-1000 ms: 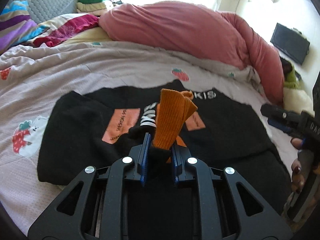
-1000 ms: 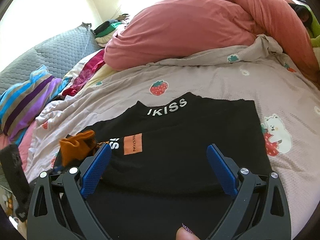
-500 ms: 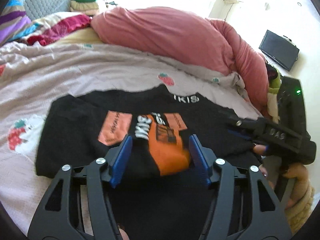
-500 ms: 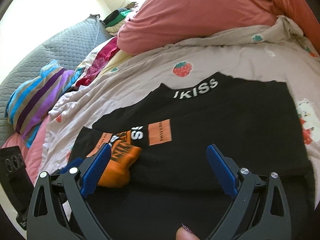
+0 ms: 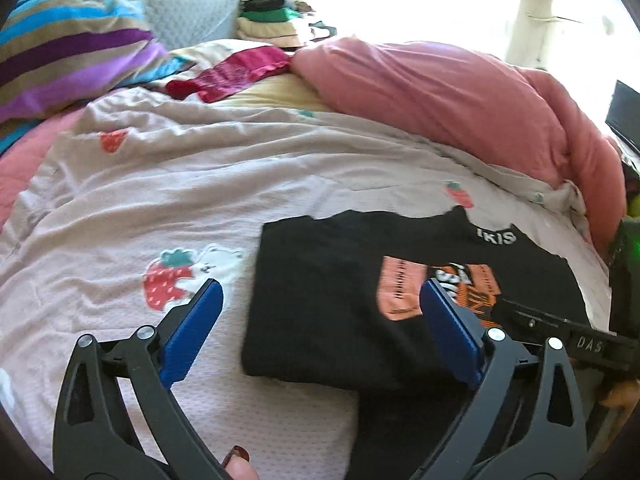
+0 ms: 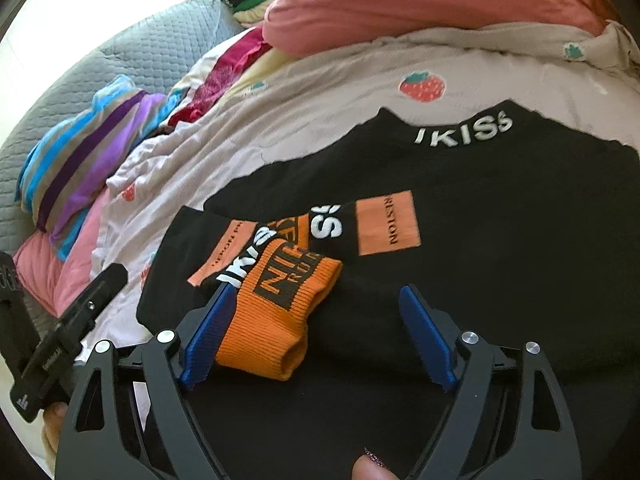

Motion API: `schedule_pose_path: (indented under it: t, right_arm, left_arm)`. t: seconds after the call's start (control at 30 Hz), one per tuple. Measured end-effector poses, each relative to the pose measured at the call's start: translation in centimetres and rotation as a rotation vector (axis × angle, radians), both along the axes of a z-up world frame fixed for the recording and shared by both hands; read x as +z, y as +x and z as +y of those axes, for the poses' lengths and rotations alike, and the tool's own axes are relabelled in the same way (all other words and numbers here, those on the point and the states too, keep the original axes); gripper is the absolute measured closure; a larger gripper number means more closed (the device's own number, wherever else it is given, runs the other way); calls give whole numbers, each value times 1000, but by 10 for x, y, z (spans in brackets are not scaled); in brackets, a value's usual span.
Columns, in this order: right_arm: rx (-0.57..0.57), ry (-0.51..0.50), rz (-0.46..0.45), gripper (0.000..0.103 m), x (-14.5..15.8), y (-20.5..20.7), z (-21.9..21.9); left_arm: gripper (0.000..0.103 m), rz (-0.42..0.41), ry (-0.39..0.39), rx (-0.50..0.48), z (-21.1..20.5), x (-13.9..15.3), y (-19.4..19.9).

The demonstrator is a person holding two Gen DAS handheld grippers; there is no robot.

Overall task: Fold small clothes
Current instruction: 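Grasp a sock on the sweatshirt with the right gripper and lift it, then lower the sock onto the sock pile and open the right gripper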

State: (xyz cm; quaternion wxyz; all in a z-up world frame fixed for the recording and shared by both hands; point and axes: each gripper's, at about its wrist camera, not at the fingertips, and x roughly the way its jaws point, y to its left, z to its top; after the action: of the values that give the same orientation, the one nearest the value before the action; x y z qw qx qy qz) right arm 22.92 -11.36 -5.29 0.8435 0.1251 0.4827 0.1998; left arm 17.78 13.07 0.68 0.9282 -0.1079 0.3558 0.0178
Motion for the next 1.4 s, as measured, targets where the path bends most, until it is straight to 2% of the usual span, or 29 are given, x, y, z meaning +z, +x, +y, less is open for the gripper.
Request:
schedule_pose_path:
  t: [0.17, 0.33, 0.37, 0.4, 0.47, 0.5, 0.53, 0.63, 0.73, 0.97, 1.23, 1.4]
  right_arm:
    - [18, -36, -10, 29, -5, 4, 15]
    - [52, -42, -42, 50, -5, 4, 26]
    - [60, -43, -52, 55, -4, 3, 28]
    - [74, -40, -66, 66, -2, 2, 30]
    - [91, -53, -93, 75, 1, 1, 33]
    - [102, -54, -100, 87, 2, 1, 35]
    - [118, -58, -110, 93, 4, 0, 38]
    - [171, -100, -175, 94, 16, -7, 49]
    - [203, -100, -235, 94, 34, -12, 54]
    - [216, -97, -354, 95, 79, -10, 50]
    - [138, -145, -458, 96, 119, -1, 14]
    - [53, -171, -470, 96, 126, 1, -24]
  left_arm:
    - [10, 6, -25, 31, 13, -1, 0]
    - [10, 13, -52, 62, 23, -2, -1]
    - [10, 18, -63, 72, 26, -3, -1]
    - [10, 25, -73, 82, 29, -4, -1]
    - [10, 33, -91, 95, 34, -6, -1]
    - [10, 35, -102, 100, 36, -6, -1]
    - [10, 36, -116, 105, 39, -7, -1]
    - [10, 35, -156, 123, 48, -8, -3]
    - [10, 34, -180, 142, 55, -7, -5]
    - [10, 20, -215, 172, 68, -5, -9]
    - [10, 5, -227, 184, 73, -2, -11]
    - [10, 0, -213, 166, 67, -1, -10]
